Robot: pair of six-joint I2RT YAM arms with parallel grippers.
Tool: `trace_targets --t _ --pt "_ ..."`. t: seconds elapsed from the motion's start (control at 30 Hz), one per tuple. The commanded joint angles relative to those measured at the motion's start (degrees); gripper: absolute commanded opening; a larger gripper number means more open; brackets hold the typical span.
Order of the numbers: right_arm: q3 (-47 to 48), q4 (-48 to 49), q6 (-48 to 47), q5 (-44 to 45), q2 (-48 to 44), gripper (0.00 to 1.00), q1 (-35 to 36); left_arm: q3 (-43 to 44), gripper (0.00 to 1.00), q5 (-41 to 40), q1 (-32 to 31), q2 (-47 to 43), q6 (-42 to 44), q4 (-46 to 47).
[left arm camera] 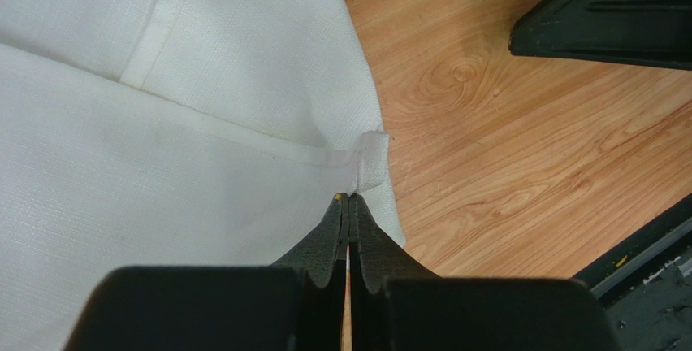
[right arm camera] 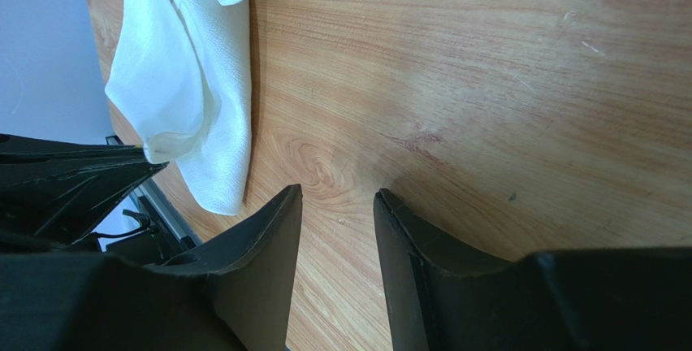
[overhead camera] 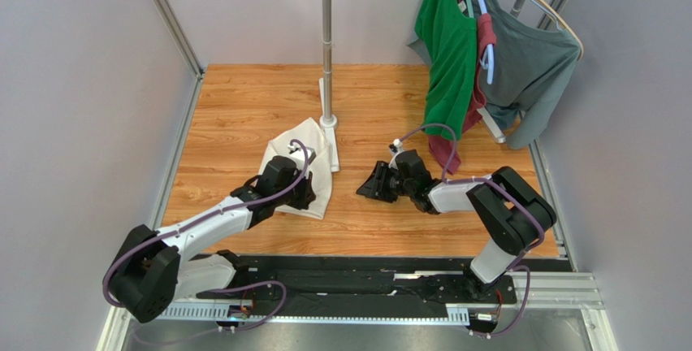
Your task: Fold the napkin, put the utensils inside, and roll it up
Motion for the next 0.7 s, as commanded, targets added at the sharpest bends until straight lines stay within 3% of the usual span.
trace_targets --t 0.0,0.4,0.53,0.67 --pt "0.27 -1.74 -0.66 0.83 2.03 0.45 -0.14 0.76 0.0 -0.64 -0.53 -3.02 -1.08 -0.28" --pt "0.1 -2.0 -1.09 0.92 1.77 0.45 -0.14 2.96 0.0 1.82 -1.23 0.67 -1.87 -3.71" --pt "0.19 -3.41 -2.06 1.54 -0.33 0.46 -0.05 2.78 0.38 1.47 -1.32 -0.21 -3.1 -5.56" --pt "1.59 -7.7 -4.43 2.5 -3.59 0.46 0.57 3.83 0.49 0.06 -1.32 -5.29 -2.84 -8.63"
